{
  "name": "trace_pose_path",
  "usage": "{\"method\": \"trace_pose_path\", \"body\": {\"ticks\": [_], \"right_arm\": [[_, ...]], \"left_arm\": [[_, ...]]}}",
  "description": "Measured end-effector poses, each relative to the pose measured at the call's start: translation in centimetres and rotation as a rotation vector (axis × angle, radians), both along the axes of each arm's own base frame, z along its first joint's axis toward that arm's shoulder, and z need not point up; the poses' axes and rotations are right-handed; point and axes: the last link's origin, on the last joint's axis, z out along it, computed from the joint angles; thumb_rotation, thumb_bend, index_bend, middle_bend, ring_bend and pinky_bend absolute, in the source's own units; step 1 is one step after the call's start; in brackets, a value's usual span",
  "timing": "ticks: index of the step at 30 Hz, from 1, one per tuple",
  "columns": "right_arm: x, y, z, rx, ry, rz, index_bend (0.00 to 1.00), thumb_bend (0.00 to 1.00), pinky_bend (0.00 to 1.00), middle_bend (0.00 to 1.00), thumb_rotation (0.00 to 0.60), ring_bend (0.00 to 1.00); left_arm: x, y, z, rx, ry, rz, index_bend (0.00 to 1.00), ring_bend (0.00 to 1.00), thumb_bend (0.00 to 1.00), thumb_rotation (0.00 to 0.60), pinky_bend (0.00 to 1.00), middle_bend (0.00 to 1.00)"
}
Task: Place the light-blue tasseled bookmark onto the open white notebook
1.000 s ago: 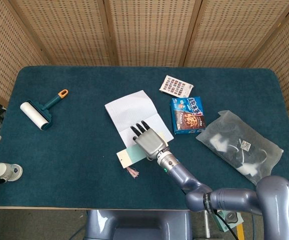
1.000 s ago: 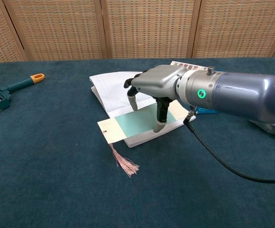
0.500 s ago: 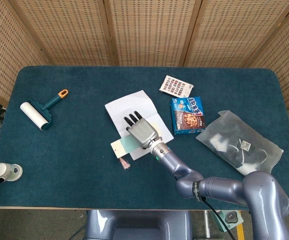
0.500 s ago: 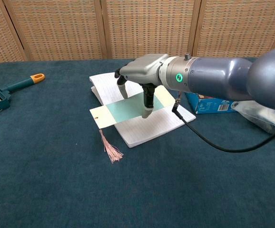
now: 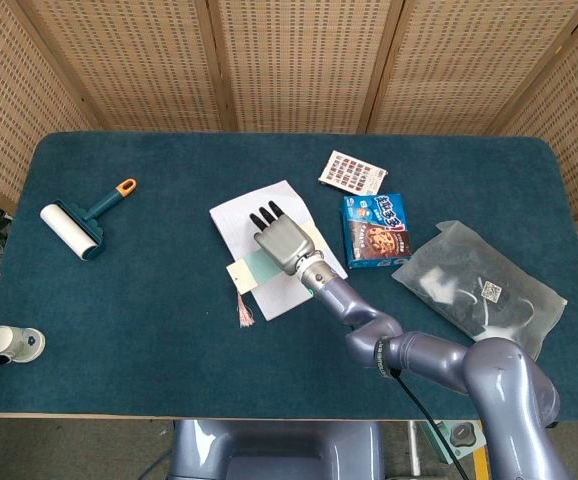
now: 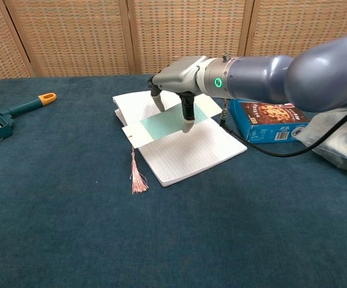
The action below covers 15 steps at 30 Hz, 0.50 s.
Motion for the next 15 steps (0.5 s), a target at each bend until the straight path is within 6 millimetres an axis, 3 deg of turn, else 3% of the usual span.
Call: {"method": "trace_pose_path", "body": {"ticks": [15], "right_arm": [[-0.2, -1.3, -1.3, 0.020, -0.005, -0.007, 0.62, 0.36, 0.01, 0.12, 0.600, 0.00]], "left_arm": [[-0.1, 0.1, -0.2, -0.007, 0.004, 0.008, 0.00, 0.00, 0.00, 0.600, 0.00, 0.00]]}}
